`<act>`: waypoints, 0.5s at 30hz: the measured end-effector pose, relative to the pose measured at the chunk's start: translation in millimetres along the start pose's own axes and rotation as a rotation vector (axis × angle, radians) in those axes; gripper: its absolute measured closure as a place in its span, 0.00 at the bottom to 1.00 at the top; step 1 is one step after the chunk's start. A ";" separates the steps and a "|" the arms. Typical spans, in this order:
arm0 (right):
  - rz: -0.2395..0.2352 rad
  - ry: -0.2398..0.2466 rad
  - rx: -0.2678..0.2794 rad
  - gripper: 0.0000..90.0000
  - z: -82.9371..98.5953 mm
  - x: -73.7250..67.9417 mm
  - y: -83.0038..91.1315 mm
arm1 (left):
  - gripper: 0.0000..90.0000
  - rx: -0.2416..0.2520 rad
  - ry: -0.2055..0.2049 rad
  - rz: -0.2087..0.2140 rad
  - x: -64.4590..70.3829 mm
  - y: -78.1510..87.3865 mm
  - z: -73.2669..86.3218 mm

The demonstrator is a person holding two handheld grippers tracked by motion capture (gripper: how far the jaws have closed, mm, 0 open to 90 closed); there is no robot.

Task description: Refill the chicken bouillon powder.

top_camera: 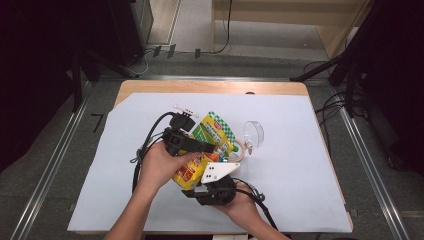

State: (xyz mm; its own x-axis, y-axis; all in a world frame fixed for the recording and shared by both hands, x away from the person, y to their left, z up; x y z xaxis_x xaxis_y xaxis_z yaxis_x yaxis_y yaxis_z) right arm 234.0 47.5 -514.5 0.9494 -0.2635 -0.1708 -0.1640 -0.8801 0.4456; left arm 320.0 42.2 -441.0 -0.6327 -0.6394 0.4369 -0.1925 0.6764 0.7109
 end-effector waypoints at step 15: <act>0.016 0.010 0.017 0.70 -18.3 5.3 -7.9 | 0.77 0.017 -0.022 0.040 8.3 4.6 -15.8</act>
State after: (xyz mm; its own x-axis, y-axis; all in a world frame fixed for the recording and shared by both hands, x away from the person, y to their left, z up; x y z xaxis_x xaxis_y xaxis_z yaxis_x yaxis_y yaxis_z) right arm 245.3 60.3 -502.8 0.9494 -0.2733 -0.1549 -0.1834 -0.8824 0.4332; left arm 325.6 34.2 -425.5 -0.6568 -0.6032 0.4525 -0.1788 0.7076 0.6836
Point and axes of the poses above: each handheld gripper's, and its own axes: y roughly backward along the jaws, z roughly out of its underside, x roughly to its right, the point moved 10 cm from there along -y, roughly forward along the jaws, and after that the axes turned 2 degrees about x, right-handed, at the moved point
